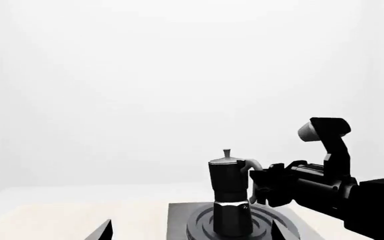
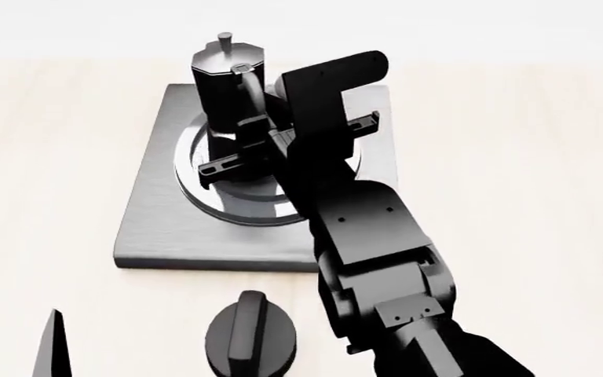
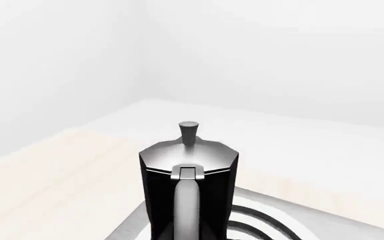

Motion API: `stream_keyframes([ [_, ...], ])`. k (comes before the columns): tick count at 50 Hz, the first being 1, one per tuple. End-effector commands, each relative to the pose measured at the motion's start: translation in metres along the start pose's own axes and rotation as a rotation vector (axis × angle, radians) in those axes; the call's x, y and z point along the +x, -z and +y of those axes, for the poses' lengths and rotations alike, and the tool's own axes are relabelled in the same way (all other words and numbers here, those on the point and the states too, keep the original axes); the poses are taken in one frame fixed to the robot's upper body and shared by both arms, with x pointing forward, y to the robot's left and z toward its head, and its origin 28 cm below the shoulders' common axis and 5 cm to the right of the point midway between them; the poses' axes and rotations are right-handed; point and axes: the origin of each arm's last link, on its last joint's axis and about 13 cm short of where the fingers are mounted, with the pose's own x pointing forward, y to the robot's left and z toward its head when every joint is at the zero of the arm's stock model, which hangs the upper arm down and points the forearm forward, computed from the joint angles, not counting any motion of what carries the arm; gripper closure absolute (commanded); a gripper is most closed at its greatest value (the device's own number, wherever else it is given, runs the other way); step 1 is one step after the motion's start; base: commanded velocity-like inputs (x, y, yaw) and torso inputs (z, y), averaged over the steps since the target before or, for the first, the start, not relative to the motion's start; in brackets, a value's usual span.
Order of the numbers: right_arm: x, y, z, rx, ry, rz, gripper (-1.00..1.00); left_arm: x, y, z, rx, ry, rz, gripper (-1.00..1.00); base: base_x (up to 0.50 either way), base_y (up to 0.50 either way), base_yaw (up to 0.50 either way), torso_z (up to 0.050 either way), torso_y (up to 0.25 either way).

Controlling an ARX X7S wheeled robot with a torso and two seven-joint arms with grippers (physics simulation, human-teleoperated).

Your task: Put both moka pots on the stove.

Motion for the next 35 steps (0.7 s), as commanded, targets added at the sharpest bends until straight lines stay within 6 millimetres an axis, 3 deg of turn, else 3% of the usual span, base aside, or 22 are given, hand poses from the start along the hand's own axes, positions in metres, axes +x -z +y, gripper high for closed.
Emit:
stream_keyframes([
  [1,0.002,-0.004,0.002,-0.003,-0.011,-0.022,1.00,0.000,-0.001,0.000,-0.035,-0.014,-0.018,-1.00,0.00,0.00,0.00,0.000,0.000],
  [15,0.000,0.003,0.002,0.004,-0.019,-0.006,1.00,0.001,0.000,0.001,-0.025,-0.018,-0.023,-1.00,0.00,0.00,0.00,0.000,0.000],
  [16,-0.002,0.004,0.004,0.024,-0.045,-0.001,-1.00,0.001,0.000,0.001,-0.023,-0.017,-0.022,-1.00,0.00,0.00,0.00,0.000,0.000],
  [28,-0.016,0.010,0.005,0.014,-0.026,-0.015,-1.00,0.001,0.000,0.001,-0.025,-0.016,-0.022,-1.00,0.00,0.00,0.00,0.000,0.000],
  [35,-0.064,-0.002,0.017,0.000,-0.033,-0.106,-1.00,0.001,0.000,0.001,-0.025,-0.018,-0.022,-1.00,0.00,0.00,0.00,0.000,0.000],
])
